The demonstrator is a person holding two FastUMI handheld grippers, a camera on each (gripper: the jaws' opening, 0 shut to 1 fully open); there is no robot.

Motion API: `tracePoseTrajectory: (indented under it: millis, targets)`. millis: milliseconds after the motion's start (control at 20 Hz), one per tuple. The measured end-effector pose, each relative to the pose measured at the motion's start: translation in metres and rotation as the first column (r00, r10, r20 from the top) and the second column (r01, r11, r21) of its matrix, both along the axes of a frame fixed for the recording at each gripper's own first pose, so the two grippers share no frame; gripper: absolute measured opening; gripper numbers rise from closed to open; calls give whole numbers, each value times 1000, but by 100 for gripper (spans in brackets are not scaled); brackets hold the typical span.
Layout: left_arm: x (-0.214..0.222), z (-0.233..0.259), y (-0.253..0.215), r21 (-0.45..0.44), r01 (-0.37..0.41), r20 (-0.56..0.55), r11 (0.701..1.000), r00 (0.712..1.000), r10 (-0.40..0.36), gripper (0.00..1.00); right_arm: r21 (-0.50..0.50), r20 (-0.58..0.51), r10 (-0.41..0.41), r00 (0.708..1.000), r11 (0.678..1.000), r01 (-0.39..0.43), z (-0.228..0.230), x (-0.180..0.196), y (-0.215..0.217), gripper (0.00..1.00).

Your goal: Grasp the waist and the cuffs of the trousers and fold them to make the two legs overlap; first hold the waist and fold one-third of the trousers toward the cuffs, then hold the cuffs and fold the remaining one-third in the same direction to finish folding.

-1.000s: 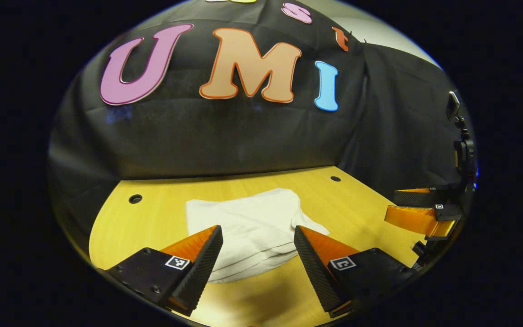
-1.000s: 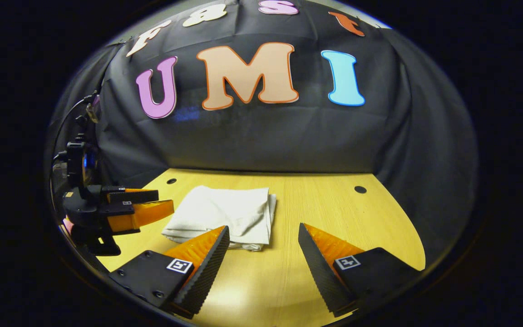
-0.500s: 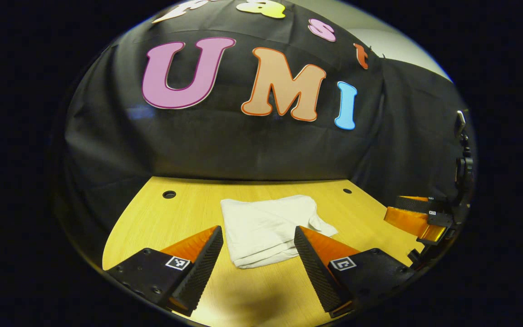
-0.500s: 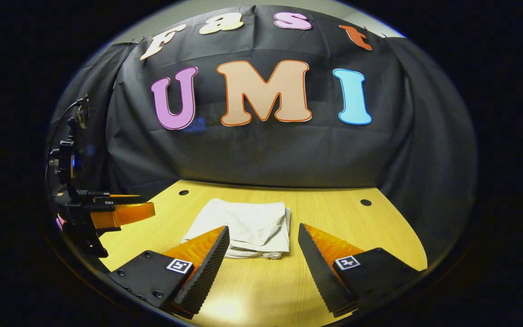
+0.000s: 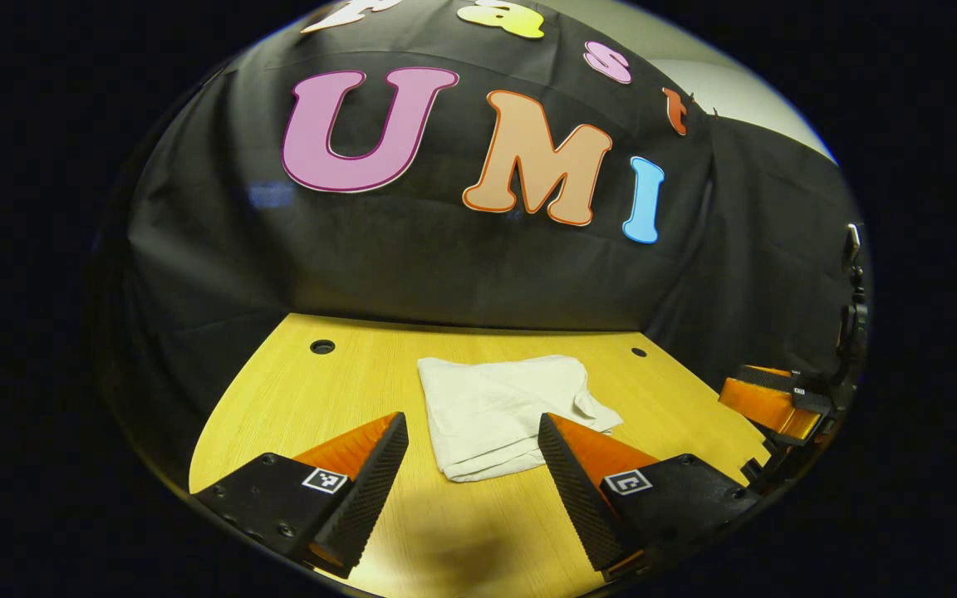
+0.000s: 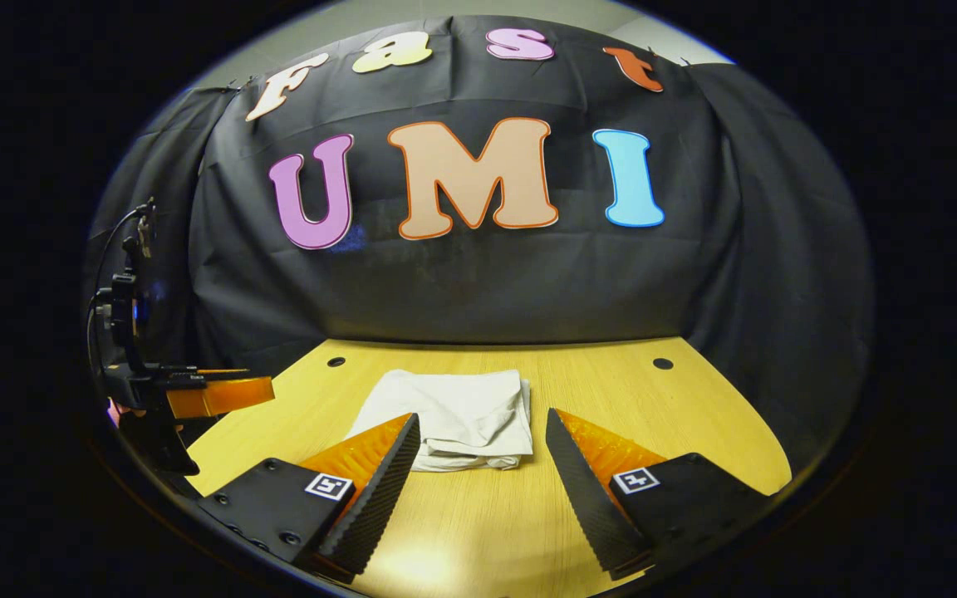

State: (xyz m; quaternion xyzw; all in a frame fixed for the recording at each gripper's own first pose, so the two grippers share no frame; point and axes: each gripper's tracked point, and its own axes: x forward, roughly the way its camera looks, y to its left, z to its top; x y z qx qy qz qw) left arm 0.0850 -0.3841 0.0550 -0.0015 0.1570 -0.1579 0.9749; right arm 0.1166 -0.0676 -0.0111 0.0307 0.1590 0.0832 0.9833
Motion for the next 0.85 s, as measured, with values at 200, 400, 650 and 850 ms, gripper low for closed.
tracePoseTrajectory:
  millis: [200,400,650,850]
  targets:
    - [-4,3,-2,-5,32,5,999,999,-32,96,-9,13,-22,1000,1000,23,6,-5,-6,98]
    - [-6,8,-6,-7,52,9,999,999,-52,96,-17,9,-37,999,999,38,7,-14,-9,98]
    - [-9,5,-10,2,71,3,997,997,-71,95,-12,7,-50,999,999,50,7,-27,-10,98]
    - [-14,4,-16,-7,95,-2,995,995,-95,96,-12,18,-75,997,997,75,11,-31,-14,98]
